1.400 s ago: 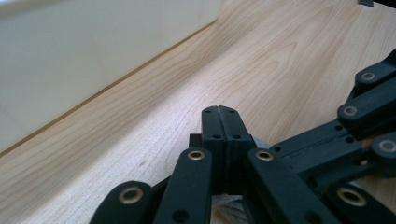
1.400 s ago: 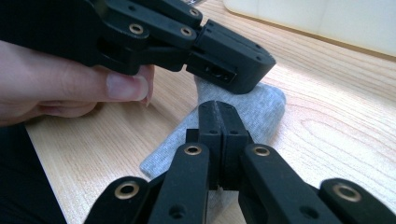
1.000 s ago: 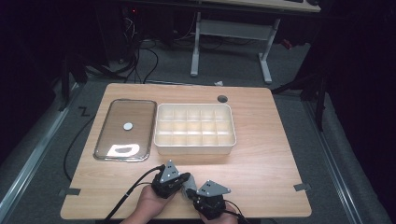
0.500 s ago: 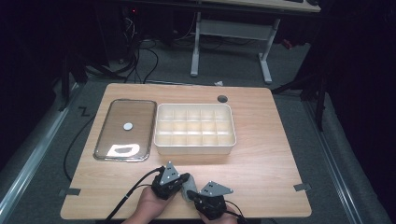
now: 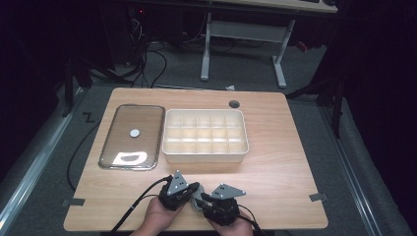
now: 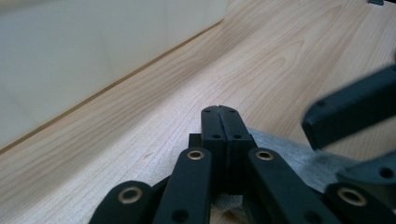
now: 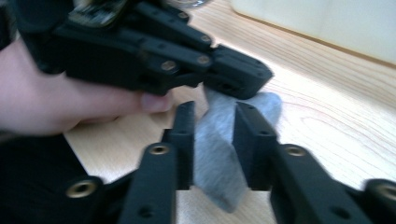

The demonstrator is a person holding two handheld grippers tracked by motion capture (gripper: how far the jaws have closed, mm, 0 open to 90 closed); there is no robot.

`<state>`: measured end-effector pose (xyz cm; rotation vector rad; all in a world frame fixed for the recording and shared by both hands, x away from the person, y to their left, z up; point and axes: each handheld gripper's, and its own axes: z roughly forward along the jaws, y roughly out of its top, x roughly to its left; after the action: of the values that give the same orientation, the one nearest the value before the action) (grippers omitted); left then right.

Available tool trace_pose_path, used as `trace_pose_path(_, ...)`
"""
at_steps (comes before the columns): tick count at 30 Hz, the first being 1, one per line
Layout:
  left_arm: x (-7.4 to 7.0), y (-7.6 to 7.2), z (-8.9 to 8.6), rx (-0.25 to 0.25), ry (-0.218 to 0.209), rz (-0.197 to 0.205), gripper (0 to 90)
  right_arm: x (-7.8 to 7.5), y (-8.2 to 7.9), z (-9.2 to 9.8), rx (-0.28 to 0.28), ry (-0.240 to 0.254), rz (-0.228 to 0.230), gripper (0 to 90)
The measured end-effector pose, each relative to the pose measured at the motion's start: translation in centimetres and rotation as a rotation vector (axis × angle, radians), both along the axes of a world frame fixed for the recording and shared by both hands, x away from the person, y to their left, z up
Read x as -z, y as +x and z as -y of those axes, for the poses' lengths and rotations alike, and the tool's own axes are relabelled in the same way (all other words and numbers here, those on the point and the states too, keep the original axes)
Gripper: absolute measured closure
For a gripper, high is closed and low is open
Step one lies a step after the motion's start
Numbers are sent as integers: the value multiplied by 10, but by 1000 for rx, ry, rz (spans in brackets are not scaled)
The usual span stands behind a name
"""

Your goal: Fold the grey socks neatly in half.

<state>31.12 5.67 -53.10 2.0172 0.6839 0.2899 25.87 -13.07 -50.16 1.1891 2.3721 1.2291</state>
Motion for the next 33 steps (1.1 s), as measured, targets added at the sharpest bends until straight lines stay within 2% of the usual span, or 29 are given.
trace_pose_path(7, 0, 1, -1, 1, -9, -10, 882, 7, 12, 6, 64, 40, -119, 452)
trace_pose_path(9, 0, 1, -2, -2, -15, -13, 874, 11, 14, 5, 64, 26, -133, 406)
trace_pose_path(12, 0, 2, -3, 4, -25, -26, 864, 16, 18, 4, 70, 34, -169, 385)
trace_pose_path(15, 0, 1, -5, 1, -43, -18, 850, 20, 20, 2, 63, 30, -216, 401)
trace_pose_path(18, -6, 0, -14, -8, -86, -39, 798, 21, 21, 1, 39, 33, -220, 465)
trace_pose_path(19, -11, 0, -19, -11, -90, -26, 782, 21, 22, 1, 38, 32, -223, 485)
trace_pose_path(21, -21, -2, -33, -42, -84, 14, 733, 21, 23, 2, 19, 34, -221, 510)
trace_pose_path(23, -28, -3, -53, -82, -72, 30, 661, 21, 25, 2, 10, 37, -230, 522)
trace_pose_path(25, -29, -3, -76, -135, -35, 31, 598, 20, 27, 2, -7, 29, -240, 532)
trace_pose_path(27, -25, -5, -99, -206, 16, 54, 539, 19, 30, 1, -21, 17, -249, 538)
trace_pose_path(28, -22, -6, -110, -240, 24, 55, 527, 19, 31, 1, -30, 13, -256, 540)
trace_pose_path(30, -16, -4, -129, -299, 5, 35, 511, 17, 33, -1, -39, -1, -274, 546)
trace_pose_path(31, -14, -3, -135, -319, -4, 21, 507, 16, 34, -2, -45, -11, -280, 548)
trace_pose_path(33, -11, 0, -140, -336, 16, 22, 492, 15, 36, -3, -69, -30, -277, 554)
